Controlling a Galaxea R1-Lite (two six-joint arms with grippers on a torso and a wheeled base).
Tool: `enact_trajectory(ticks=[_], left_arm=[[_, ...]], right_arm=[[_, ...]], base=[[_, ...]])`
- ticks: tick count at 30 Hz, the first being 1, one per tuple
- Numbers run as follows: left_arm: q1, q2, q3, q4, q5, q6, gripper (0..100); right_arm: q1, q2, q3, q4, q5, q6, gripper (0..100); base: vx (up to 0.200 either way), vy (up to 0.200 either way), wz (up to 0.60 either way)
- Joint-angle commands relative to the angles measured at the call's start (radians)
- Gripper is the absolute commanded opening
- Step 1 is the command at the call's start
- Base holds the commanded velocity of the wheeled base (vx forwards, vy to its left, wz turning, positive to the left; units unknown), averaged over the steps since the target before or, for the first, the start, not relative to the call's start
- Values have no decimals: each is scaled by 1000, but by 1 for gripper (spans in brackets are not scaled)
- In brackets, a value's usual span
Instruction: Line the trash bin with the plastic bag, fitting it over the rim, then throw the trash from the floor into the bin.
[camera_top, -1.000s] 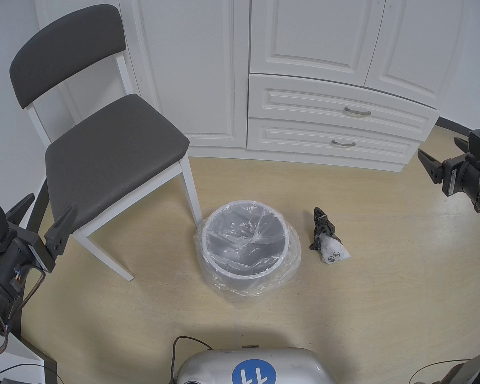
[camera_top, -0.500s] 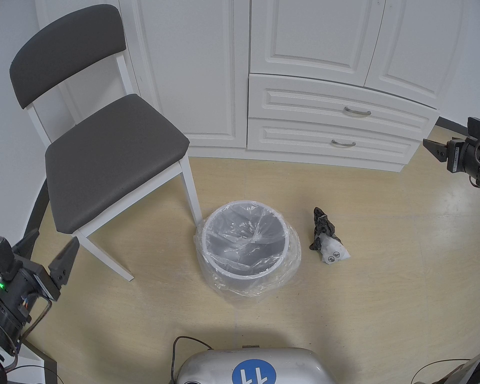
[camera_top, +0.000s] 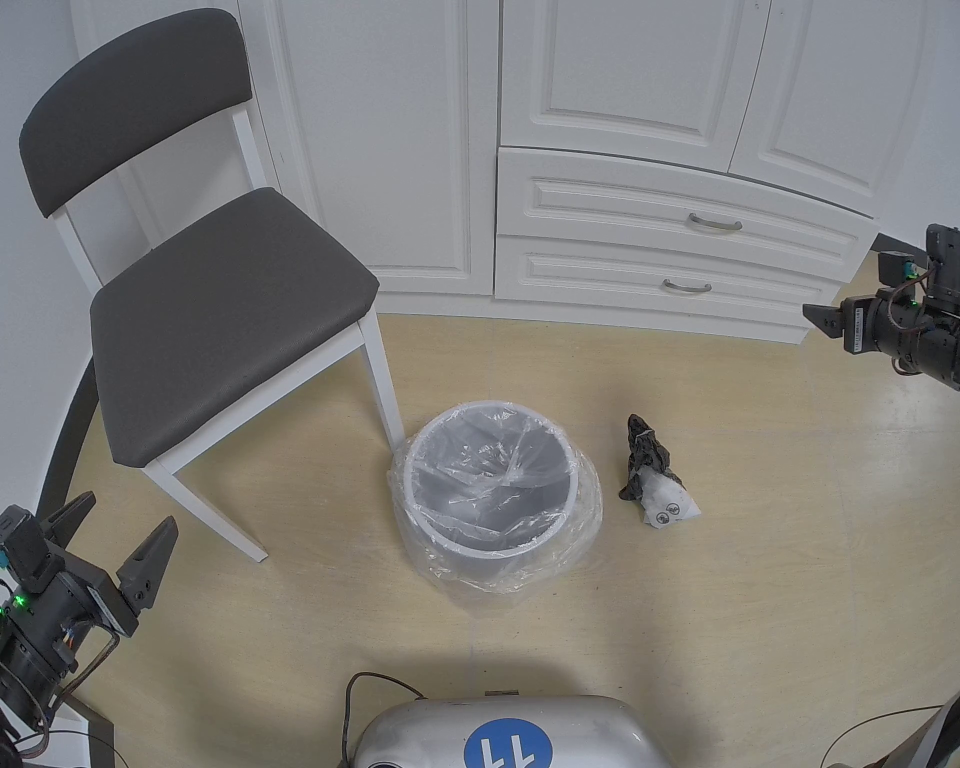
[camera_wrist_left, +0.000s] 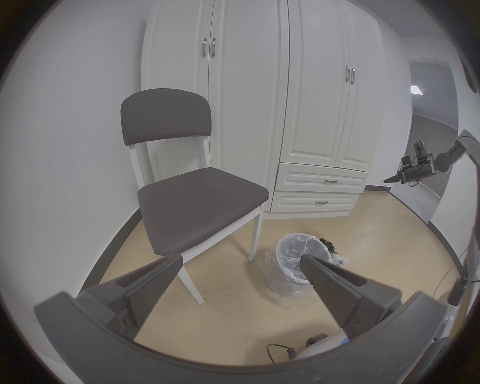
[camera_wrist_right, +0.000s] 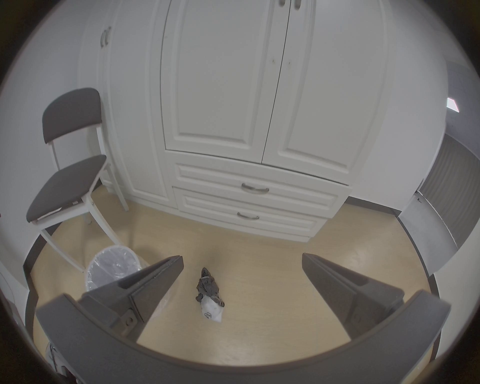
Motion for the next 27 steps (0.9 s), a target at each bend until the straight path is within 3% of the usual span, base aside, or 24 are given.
enact_trajectory(ticks=[1,10,16,20,24,27], left_arm=[[46,-34,36,-1,2,-22,100],[98,-100,-4,-3,1,-63,100],[101,-173,1,13,-1,-63,100],[112,-175,-2,13,-1,-71,100],[199,-167,11,19,-2,-52,100],[215,-181,50,17,-7,-48,100]], right_arm=[[0,223,-112,-3,4,-14,100],[0,544,-318,-3,21,-14,100],[-6,604,-352,-3,122,-9,100],[-8,624,-369,-3,126,-9,100],[-5,640,-375,-3,126,-8,100],[-2,640,-373,-3,126,-5,100]], base=[[0,0,0],[0,0,0],[0,0,0],[0,0,0],[0,0,0],[0,0,0]])
